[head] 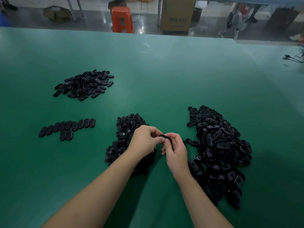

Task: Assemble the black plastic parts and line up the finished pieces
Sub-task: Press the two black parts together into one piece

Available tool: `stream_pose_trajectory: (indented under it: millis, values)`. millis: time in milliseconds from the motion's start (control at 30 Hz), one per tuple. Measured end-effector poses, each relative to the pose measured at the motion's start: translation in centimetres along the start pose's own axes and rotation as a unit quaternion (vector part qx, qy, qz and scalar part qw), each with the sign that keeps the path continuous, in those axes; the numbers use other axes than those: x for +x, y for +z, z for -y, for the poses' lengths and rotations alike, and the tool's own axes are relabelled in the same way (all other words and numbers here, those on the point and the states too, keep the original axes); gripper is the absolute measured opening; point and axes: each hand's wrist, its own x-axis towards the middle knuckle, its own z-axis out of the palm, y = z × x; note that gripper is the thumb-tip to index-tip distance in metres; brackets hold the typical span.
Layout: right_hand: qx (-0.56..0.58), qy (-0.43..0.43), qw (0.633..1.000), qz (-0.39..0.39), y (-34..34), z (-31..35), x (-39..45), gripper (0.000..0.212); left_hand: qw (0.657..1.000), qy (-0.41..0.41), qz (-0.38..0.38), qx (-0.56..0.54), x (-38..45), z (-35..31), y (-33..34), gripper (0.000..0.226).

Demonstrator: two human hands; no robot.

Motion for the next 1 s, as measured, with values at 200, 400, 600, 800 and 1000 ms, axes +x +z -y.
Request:
stream_pose_trajectory:
  millis: [200,400,600,800,1000]
  values:
    - [-0.022,-0.011,1.0,-0.007,-0.05,-0.04,-0.01,0.022,0.999,-0.028,0.011,-0.027,-0.22,-0.22,0.23,0.008]
    - [-0.014,-0.012,1.0,0.0,-0.09,-0.09,0.01,0.024,0.999,-0.036,0.003,-0.019,-0.45,-0.3,0.33,0.007]
    - [-0.007,-0.012,1.0,0.002,0.1,-0.16,0.03,0.028,0.999,-0.02,-0.025,0.03,-0.97,-0.79,0.76,0.005]
    - [-0.022,-0.012,1.0,-0.013,0.02,-0.37,0.19,0.026,0.998,0.023,-0.02,0.06,-1.03,-0.88,0.41,0.007]
    - [-0.037,-0.014,0.999,-0.014,0.01,-0.38,0.23,0.032,0.995,0.054,-0.016,0.077,-0.98,-0.54,0.07,0.009]
